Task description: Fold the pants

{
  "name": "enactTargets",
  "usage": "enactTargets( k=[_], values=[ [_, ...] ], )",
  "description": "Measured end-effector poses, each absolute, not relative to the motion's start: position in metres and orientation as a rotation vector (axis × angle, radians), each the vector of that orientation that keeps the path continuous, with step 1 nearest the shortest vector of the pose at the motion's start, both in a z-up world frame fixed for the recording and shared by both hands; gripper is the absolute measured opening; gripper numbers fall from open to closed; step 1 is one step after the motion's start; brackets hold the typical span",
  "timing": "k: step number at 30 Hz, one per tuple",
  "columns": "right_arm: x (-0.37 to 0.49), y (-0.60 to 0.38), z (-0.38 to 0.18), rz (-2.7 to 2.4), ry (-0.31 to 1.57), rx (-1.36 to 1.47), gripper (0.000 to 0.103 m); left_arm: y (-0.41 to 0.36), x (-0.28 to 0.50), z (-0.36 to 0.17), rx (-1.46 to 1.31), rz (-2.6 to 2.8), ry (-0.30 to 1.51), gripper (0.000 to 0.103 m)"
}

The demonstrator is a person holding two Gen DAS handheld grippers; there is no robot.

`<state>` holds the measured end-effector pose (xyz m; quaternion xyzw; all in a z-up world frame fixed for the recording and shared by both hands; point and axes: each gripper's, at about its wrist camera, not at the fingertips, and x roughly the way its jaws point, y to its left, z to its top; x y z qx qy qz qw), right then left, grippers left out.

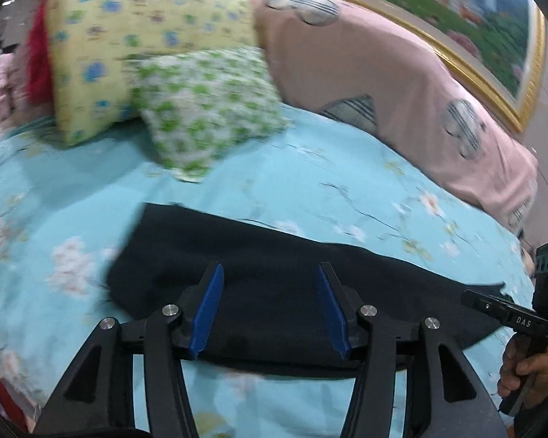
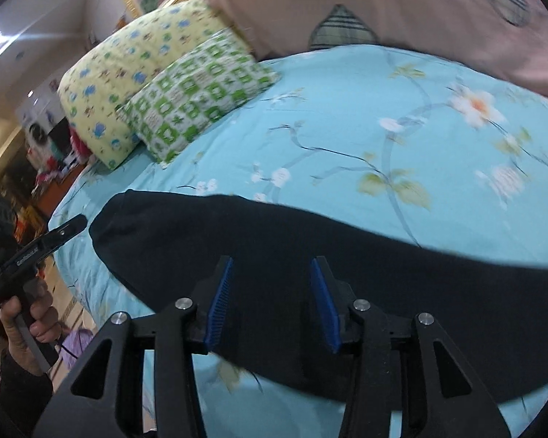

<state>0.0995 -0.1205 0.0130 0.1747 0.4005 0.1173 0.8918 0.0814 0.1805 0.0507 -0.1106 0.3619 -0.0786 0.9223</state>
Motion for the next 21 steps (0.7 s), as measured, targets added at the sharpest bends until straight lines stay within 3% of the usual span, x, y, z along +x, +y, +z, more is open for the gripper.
enactTargets(
  k=[4, 21],
  values=[
    [0.071, -0.150, 0.009, 0.169, 0.821, 0.433, 0.052, 0.137, 0.087, 0.050, -0.180, -0.253, 0.766, 0.054],
    [-0.036, -0.244, -0.007, -0.133, 0.768, 0.606, 0.053, -0.037, 0.112, 0.043, 0.004, -0.605, 0.874, 0.062]
  ],
)
